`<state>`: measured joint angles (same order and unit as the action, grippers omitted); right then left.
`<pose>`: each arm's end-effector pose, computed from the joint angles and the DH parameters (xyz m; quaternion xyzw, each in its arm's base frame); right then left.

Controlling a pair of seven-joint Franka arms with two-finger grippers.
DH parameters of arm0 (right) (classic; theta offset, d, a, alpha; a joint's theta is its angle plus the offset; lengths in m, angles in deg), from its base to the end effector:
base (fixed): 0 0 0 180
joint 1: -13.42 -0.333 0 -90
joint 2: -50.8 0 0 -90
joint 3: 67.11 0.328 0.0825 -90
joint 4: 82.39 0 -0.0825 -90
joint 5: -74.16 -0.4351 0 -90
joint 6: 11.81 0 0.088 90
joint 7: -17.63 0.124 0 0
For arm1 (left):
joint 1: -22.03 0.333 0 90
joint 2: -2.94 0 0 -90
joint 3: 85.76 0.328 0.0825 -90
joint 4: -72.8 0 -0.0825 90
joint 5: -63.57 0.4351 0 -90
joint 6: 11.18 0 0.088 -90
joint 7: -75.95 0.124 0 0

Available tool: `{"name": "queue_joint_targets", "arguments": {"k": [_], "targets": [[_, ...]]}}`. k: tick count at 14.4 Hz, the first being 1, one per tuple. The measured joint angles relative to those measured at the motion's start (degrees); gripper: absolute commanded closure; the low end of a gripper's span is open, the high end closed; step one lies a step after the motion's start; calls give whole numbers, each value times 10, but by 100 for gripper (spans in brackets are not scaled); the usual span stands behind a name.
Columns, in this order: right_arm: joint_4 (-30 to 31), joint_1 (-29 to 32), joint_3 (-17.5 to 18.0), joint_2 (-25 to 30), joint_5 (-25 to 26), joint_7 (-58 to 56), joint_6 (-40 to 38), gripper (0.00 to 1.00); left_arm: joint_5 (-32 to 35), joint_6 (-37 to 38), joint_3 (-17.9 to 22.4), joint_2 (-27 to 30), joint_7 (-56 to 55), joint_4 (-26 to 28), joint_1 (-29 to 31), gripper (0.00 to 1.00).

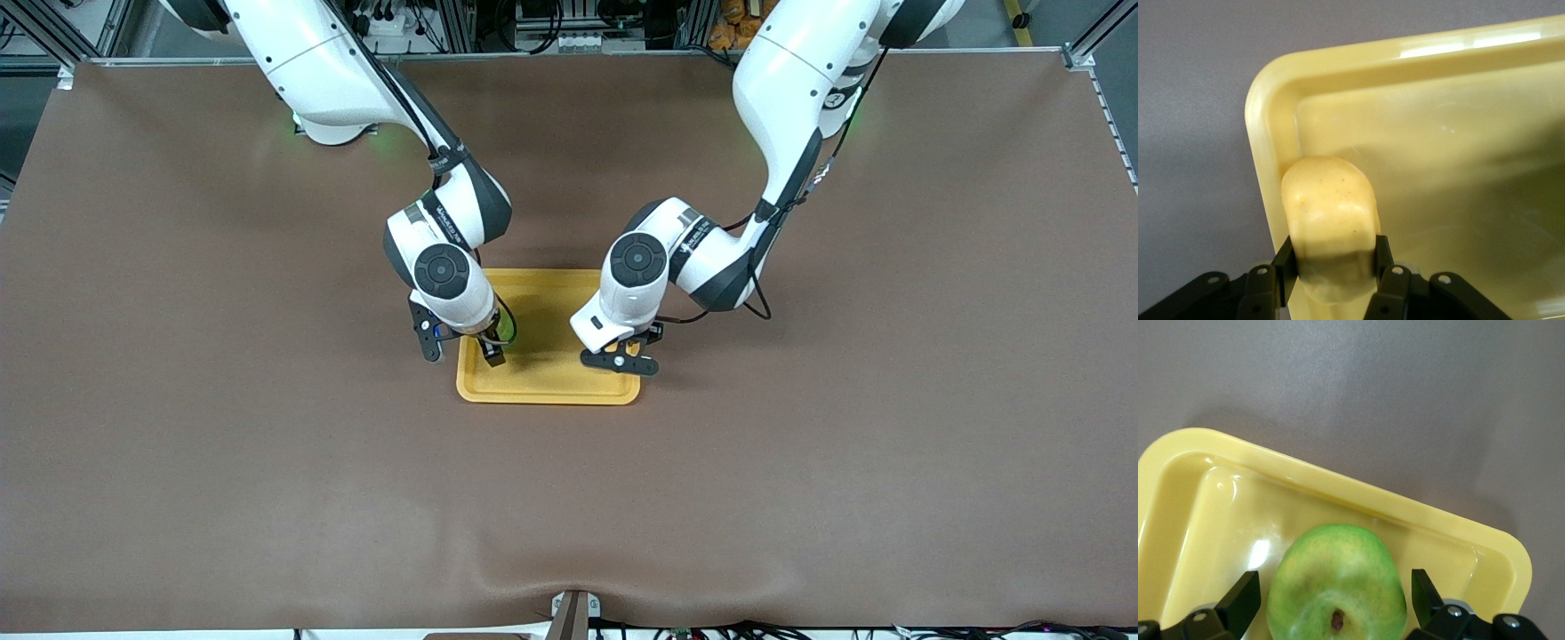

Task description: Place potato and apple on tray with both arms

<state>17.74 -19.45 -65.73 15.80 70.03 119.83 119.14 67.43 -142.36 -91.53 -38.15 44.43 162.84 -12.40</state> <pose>0.5776 0.3954 0.1743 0.8132 -0.5799 -0.0445 0.0215 0.5785 -0.4748 0.1801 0.9963 -0.0854 -0.0024 0.0077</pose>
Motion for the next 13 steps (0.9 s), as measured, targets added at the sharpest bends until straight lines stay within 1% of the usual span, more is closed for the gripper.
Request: {"name": "queue_joint_targets", "arguments": {"k": [1, 2, 3, 4, 5, 9, 11, 13], "targets": [[-2, 0, 0, 0, 0, 0, 0, 0, 0, 0, 0, -1, 0, 0, 0, 89], [-5, 0, 0, 0, 0, 1, 0, 0, 0, 0, 0, -2, 0, 0, 0, 82], [-9, 0, 0, 2, 0, 2, -2, 0, 0, 0, 0, -3, 0, 0, 0, 71], [-15, 0, 0, 5, 0, 4, -10, 0, 0, 0, 0, -4, 0, 0, 0, 37], [-23, 0, -1, 11, 0, 6, -26, 0, 0, 0, 0, -6, 0, 0, 0, 0], [-67, 3, -5, 51, 0, 7, -129, 0, 0, 0, 2, -10, 0, -1, 0, 0], [-77, 8, -8, 70, 0, -2, -156, 0, 0, 0, 3, -10, 0, -7, 0, 0], [-77, 23, -10, 82, 0, -68, -179, 0, 0, 1, 3, -10, 0, -22, 0, 0]]}}
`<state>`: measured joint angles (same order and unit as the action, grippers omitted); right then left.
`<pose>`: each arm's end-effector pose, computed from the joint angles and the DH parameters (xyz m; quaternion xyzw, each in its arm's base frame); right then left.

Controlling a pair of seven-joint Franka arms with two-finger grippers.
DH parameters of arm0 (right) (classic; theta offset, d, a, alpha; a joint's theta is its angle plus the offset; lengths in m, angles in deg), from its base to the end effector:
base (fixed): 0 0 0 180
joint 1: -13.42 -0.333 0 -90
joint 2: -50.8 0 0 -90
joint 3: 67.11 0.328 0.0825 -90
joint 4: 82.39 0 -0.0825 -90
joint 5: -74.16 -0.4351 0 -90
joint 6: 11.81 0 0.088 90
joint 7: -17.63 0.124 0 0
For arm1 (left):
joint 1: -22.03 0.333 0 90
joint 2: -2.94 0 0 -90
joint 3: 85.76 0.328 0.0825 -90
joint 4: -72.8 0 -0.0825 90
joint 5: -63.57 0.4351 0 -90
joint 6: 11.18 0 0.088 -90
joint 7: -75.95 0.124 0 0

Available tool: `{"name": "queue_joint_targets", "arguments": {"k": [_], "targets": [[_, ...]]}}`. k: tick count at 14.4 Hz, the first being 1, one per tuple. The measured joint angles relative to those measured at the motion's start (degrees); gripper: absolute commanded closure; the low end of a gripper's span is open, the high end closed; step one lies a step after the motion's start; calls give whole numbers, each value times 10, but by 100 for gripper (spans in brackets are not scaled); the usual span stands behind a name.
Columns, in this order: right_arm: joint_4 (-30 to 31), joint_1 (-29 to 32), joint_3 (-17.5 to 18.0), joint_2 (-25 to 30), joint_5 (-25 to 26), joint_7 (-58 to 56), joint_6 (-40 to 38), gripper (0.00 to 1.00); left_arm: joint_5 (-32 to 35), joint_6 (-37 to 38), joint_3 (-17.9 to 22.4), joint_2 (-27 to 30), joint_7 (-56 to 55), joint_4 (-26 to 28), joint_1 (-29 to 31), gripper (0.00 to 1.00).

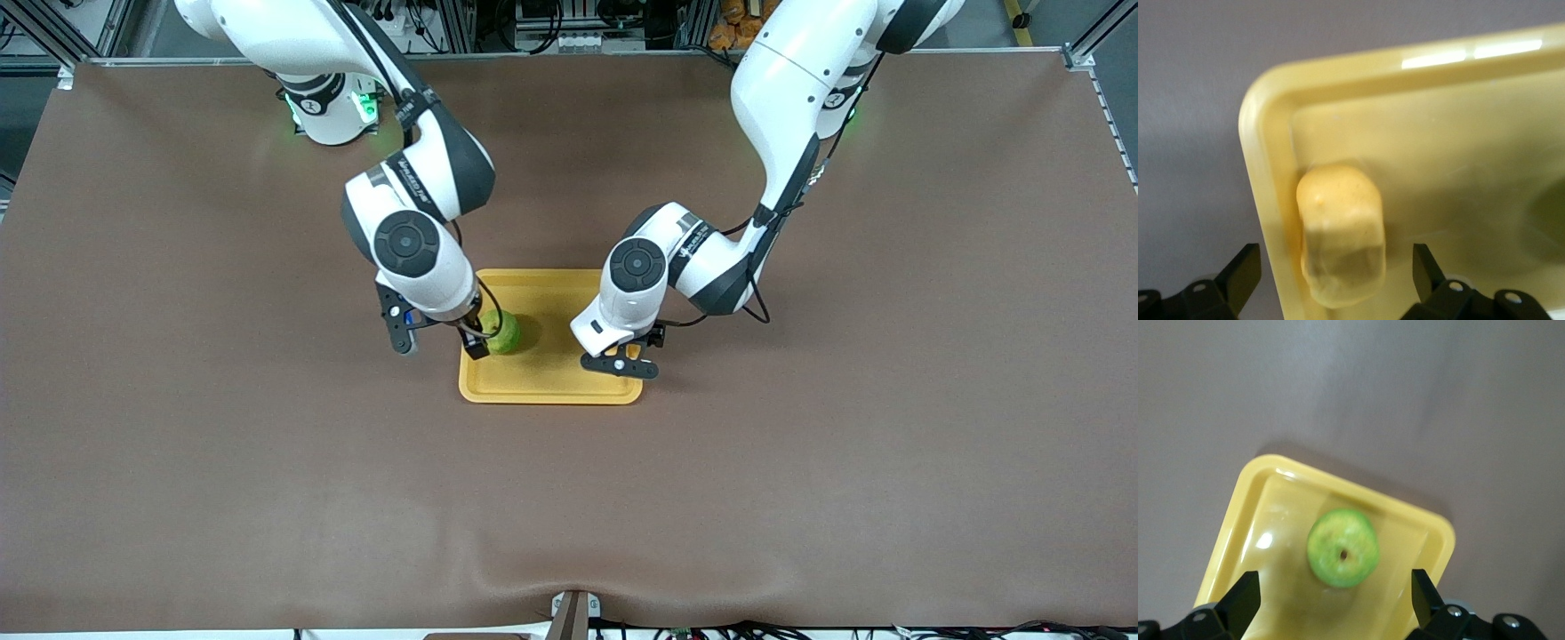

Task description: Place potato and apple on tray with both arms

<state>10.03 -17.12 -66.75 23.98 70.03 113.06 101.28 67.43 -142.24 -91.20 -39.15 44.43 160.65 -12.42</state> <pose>0.6116 0.3722 0.3154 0.8352 -0.5463 -0.0543 0.0326 0.5892 -0.4776 0.1847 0.9965 -0.0822 0.0060 0.0117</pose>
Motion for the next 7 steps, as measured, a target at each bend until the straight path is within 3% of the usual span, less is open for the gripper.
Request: {"name": "queue_joint_targets", "arguments": {"k": [7], "targets": [[-2, 121, -5, 40, 0, -330, -73, 0, 0, 112, 16, 31, 0, -73, 18, 0]]}}
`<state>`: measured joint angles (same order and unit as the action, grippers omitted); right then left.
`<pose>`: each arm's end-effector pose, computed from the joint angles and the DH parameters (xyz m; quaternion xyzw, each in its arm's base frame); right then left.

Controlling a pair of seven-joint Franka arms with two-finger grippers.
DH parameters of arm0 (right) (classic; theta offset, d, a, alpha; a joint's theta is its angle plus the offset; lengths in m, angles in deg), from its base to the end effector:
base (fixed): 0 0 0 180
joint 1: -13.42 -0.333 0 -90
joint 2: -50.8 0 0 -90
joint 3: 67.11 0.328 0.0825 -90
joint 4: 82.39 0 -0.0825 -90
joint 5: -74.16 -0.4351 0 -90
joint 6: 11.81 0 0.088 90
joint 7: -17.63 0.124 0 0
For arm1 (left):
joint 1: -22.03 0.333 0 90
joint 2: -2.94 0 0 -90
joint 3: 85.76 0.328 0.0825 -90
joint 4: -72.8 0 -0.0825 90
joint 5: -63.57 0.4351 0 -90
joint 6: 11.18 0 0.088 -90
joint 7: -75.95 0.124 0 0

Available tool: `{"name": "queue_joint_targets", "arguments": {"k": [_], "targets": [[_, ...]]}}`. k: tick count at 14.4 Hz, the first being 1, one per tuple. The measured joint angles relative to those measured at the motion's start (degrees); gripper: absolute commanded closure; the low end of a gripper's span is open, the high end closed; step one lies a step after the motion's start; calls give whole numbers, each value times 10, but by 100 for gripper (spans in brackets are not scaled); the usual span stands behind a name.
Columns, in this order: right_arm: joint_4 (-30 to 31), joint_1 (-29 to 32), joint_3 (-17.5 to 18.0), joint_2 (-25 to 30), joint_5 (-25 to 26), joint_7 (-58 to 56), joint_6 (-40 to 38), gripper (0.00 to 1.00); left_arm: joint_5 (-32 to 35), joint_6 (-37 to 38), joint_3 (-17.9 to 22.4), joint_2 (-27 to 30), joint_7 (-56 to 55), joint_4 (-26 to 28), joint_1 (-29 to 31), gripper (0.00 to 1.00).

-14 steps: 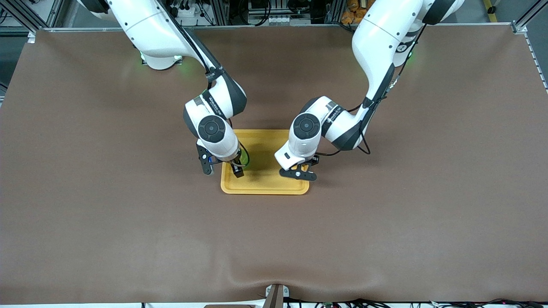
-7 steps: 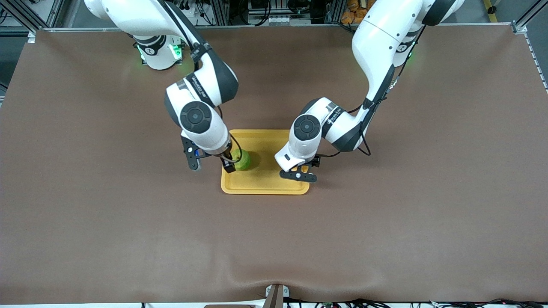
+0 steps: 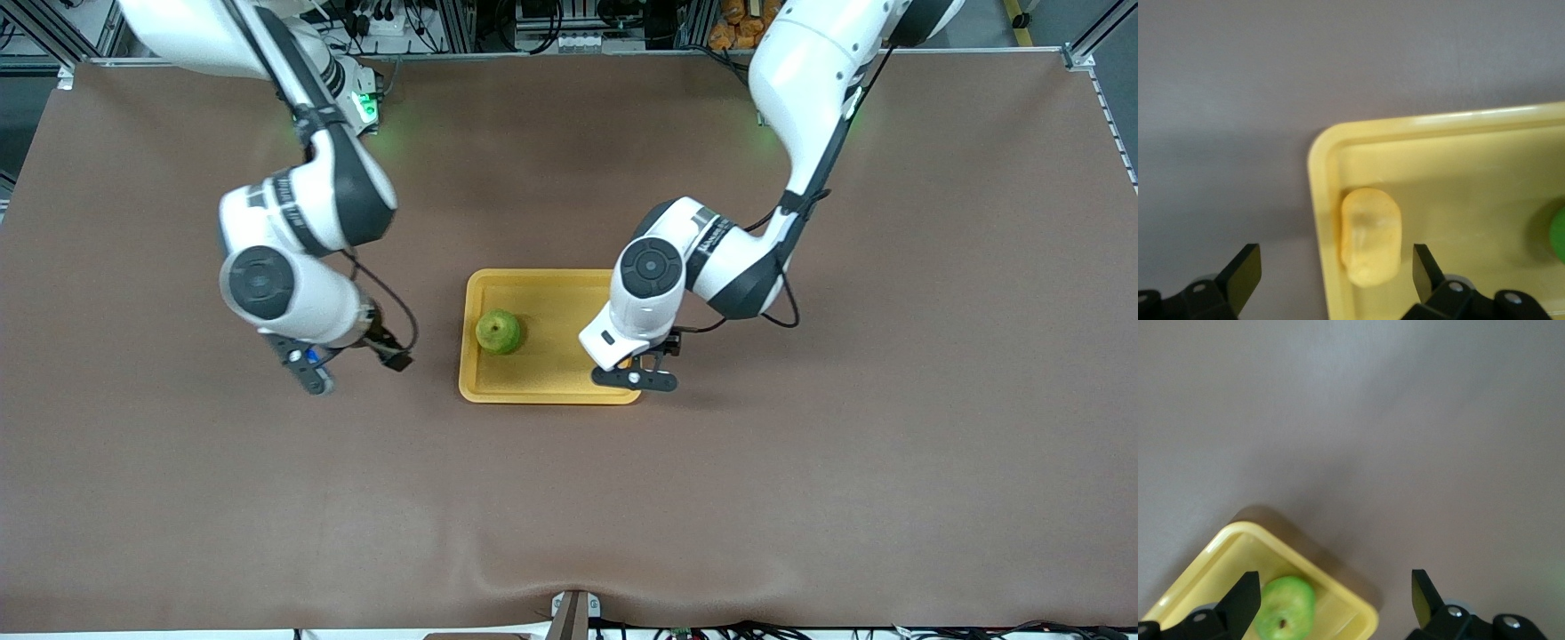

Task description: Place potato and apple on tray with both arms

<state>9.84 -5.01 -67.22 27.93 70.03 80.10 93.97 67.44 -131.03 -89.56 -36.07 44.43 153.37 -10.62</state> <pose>0.6617 0.2265 0.3569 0.9183 -0.3860 -0.0835 0.0272 0.6339 -0.4518 0.2702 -0.9986 0.0523 -0.0074 0.0053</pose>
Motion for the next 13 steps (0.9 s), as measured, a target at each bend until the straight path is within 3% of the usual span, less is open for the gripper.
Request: {"name": "queue_joint_targets", "arguments": {"k": [13], "targets": [[5, 144, 0, 117, -14, -402, -81, 0, 4, 141, 4, 124, 4, -5, 129, 0]]}}
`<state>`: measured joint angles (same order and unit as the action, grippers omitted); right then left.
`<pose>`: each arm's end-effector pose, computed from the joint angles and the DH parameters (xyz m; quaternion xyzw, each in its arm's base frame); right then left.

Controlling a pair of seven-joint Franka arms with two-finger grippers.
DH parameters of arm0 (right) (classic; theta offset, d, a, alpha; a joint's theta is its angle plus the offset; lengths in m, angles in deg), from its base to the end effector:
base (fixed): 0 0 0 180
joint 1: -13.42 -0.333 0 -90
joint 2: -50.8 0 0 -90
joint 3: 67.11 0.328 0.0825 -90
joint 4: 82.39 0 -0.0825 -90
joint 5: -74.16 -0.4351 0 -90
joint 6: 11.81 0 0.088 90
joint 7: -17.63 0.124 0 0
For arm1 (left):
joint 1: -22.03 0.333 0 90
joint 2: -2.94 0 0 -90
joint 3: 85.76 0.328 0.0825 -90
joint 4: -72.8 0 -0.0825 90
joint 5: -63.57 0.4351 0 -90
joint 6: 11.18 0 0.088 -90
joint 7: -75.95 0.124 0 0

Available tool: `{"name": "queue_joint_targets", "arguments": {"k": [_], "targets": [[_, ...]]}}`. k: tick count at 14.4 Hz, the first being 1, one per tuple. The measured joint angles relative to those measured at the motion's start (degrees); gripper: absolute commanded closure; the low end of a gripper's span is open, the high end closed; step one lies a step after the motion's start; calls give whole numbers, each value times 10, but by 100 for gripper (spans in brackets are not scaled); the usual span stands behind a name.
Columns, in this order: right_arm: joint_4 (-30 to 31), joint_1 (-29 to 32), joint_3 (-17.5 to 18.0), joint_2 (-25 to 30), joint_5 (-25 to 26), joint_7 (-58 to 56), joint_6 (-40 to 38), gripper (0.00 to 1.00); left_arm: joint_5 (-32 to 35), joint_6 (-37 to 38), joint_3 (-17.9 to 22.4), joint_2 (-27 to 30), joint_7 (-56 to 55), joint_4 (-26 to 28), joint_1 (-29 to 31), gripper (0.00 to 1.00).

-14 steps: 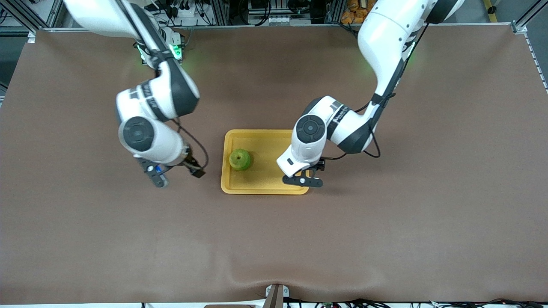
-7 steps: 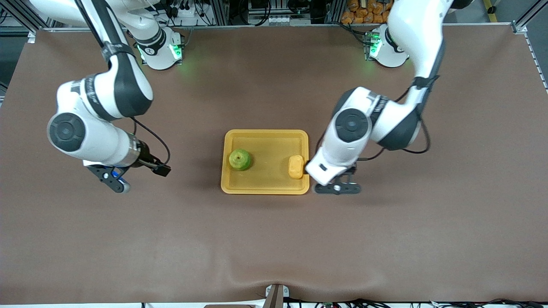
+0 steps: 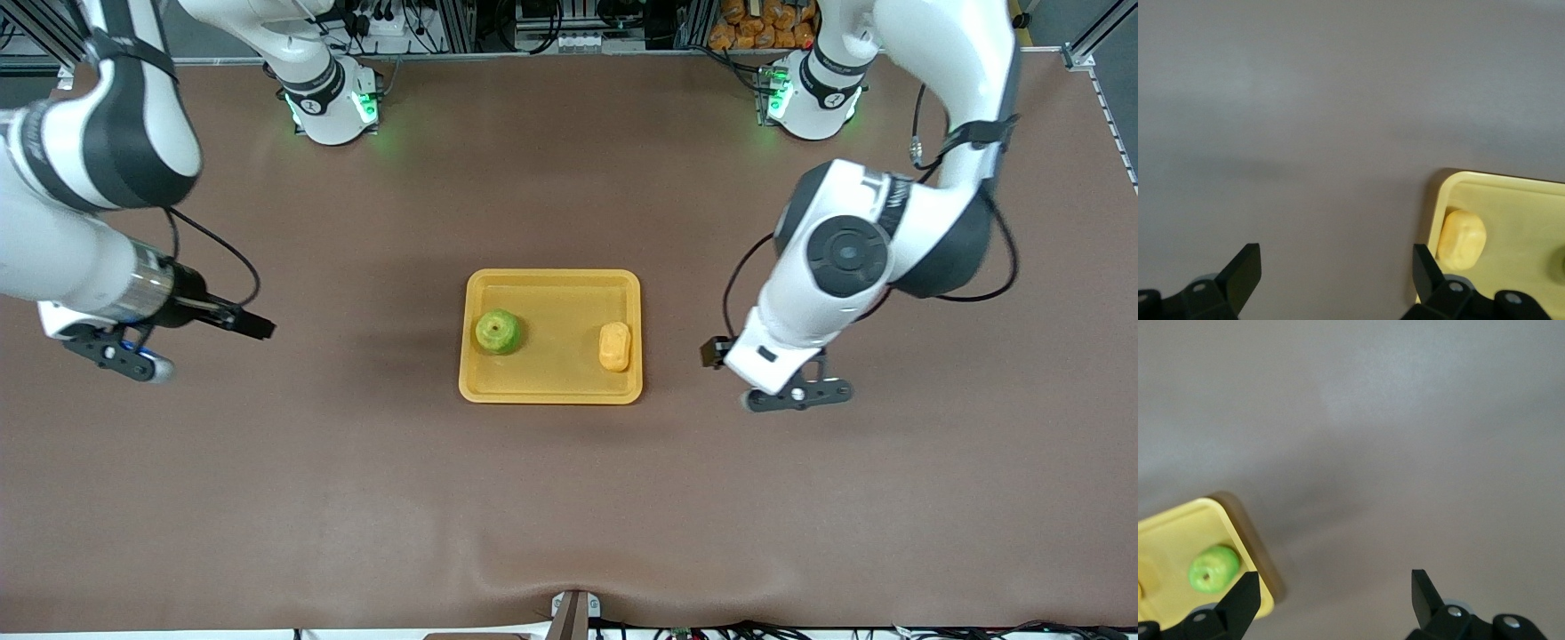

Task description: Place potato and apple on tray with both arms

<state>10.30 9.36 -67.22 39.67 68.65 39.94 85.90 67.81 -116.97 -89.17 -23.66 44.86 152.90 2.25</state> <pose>0.6586 0.0562 0.4829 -0.9832 0.1680 0.0625 0.0337 0.6922 -0.2813 0.4185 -0.9978 -0.0616 -0.0034 0.0232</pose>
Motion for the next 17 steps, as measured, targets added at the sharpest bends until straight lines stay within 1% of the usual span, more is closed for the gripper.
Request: {"name": "queue_joint_targets", "arguments": {"k": [3, 7, 9, 13, 17], "targets": [[0, 24, 0, 34, 0, -89, -32, 0, 0, 27, 0, 27, 0, 0, 21, 0], [-1, 44, 0, 92, 0, -170, -81, 0, 0, 47, 0, 56, 0, 0, 46, 0], [-4, 55, 0, 112, 4, -205, -110, 0, 0, 53, 0, 67, 1, 0, 60, 0], [-53, 63, -1, 121, 9, -221, -188, 0, 1, 87, 1, 91, 48, 0, 86, 0], [-59, 63, 0, 121, 11, -223, -196, 0, 1, 119, 1, 118, 107, 0, 119, 0]]}}
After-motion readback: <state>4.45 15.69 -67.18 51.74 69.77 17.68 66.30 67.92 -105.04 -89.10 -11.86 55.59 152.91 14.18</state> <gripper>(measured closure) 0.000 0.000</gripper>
